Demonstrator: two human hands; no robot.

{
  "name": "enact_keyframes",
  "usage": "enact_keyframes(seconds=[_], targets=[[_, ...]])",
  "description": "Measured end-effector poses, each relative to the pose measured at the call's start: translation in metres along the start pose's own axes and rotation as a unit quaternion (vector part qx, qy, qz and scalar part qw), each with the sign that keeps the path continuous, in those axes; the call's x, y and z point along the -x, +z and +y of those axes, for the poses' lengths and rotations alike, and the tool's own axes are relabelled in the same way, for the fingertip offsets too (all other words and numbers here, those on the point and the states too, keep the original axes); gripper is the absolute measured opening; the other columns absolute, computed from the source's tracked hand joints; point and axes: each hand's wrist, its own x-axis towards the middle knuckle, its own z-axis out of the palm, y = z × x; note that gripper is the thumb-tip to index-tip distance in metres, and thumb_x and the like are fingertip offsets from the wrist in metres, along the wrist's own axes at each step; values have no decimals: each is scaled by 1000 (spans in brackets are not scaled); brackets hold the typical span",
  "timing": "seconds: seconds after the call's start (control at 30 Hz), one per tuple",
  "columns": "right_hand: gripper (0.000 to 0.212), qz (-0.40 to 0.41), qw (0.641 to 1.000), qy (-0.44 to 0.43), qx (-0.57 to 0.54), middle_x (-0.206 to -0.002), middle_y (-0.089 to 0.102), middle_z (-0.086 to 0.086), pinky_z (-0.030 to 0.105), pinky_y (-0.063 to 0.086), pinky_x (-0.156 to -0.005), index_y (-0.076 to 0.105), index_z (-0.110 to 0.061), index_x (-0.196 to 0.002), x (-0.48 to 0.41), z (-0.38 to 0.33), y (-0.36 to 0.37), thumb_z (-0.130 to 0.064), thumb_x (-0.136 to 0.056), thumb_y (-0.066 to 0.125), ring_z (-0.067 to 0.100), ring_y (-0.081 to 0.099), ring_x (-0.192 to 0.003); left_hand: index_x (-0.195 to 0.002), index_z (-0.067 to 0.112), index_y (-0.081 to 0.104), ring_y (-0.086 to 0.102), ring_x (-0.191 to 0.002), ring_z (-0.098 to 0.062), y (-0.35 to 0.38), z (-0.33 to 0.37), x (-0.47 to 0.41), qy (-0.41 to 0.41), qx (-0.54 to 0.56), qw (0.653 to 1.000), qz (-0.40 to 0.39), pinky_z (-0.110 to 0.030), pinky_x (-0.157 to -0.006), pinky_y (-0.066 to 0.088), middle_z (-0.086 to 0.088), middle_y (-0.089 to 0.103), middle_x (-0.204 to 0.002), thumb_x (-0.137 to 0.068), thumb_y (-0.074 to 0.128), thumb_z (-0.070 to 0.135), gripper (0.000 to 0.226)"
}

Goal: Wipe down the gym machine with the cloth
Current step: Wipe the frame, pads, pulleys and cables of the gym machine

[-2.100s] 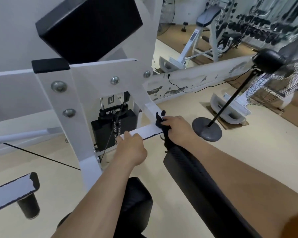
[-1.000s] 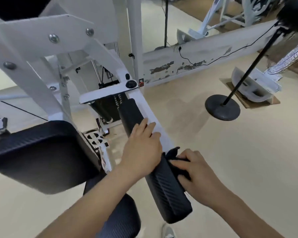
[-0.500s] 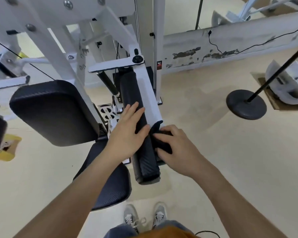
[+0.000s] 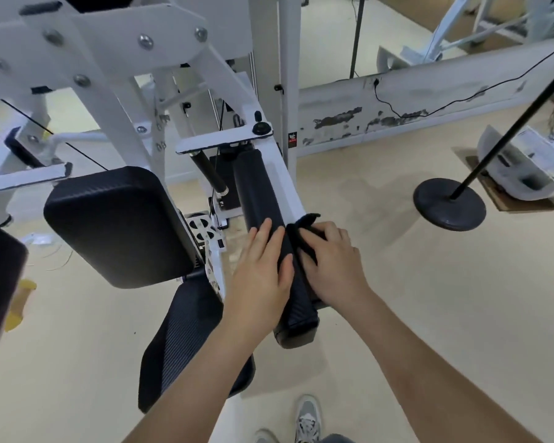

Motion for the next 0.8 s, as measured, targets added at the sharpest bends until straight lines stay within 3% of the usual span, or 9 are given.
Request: enact_keyframes(seconds=[0.13, 0.2, 0.27, 0.37, 0.5, 0.53, 0.63, 0.73, 0.8], targets=[[34, 6, 999, -28, -23, -108, 41, -15, 28, 50, -68, 53, -41, -119, 89, 12, -17, -27, -88, 60, 13, 48, -92, -144, 18, 43, 20, -145, -24, -5, 5, 5, 26, -58, 998, 13, -36, -116, 27, -5, 27, -156, -102, 41, 24, 43], [39, -28, 996, 32, -78, -106, 39, -14, 24, 50, -66, 57, -42, -117, 90, 11, -21, -22, -85, 65, 9, 53, -86, -134, 17, 55, 28, -140, -27, -7, 16, 5, 71, -104, 992, 11, -38, -114, 29, -9, 41, -146, -96, 48, 16, 39], [36, -83, 971, 89, -206, -98, 49, -7, 24, 50, -66, 64, -39, -107, 68, 5, -32, -16, -80, 66, 7, 56, -80, -136, 24, 52, 29, -138, -22, -8, 29, 1, 95, -135, 986, -34, -40, -116, 21, -2, 46, -140, -94, 47, 21, 42], [27, -139, 908, 83, -387, -78, 60, 6, 25, 43, -52, 70, -29, -94, 21, 11, -61, -19, -70, 66, 9, 54, -64, -140, 37, 36, 43, -123, -13, -13, 43, -18, 68, -141, 984, -89, -48, -115, 16, 11, 57, -120, -98, 38, 35, 42], [38, -305, 730, 64, -609, -97, 64, 12, 30, 51, -59, 63, -17, -122, -31, 55, -82, -15, -85, 66, 24, 61, -79, -137, 33, 44, 62, -84, -16, -25, 51, -51, 4, -3, 999, -33, -37, -90, 46, 8, 60, -77, -99, 44, 16, 42], [35, -315, 713, 71, -622, -97, 66, 13, 30, 51, -60, 64, -15, -122, -46, 68, -83, -12, -88, 62, 25, 64, -79, -135, 31, 49, 61, -81, -14, -27, 52, -56, -35, 13, 999, 2, -34, -83, 49, 9, 59, -77, -98, 45, 12, 42], [25, -288, 760, 117, -571, -97, 72, 16, 29, 51, -55, 71, -17, -113, -82, 102, -80, -9, -94, 57, 26, 70, -79, -119, 26, 64, 58, -80, -15, -32, 58, -56, -103, -15, 988, 118, -33, -77, 50, 10, 64, -87, -94, 49, 2, 38], [17, -243, 786, 200, -531, -101, 73, 15, 38, 58, -66, 76, -17, -98, -109, 121, -57, -13, -94, 60, 27, 72, -86, -102, 18, 73, 57, -73, -23, -29, 68, -43, -52, -169, 974, 144, -33, -59, 47, 5, 60, -77, -79, 52, -6, 40], [19, -170, 874, 199, -409, -108, 71, 6, 42, 56, -87, 74, -21, -101, -120, 123, -40, -15, -94, 58, 19, 67, -99, -91, 16, 74, 53, -63, -25, -17, 81, -35, -24, -248, 961, 121, -34, -51, 43, 2, 55, -68, -73, 48, 3, 34]])
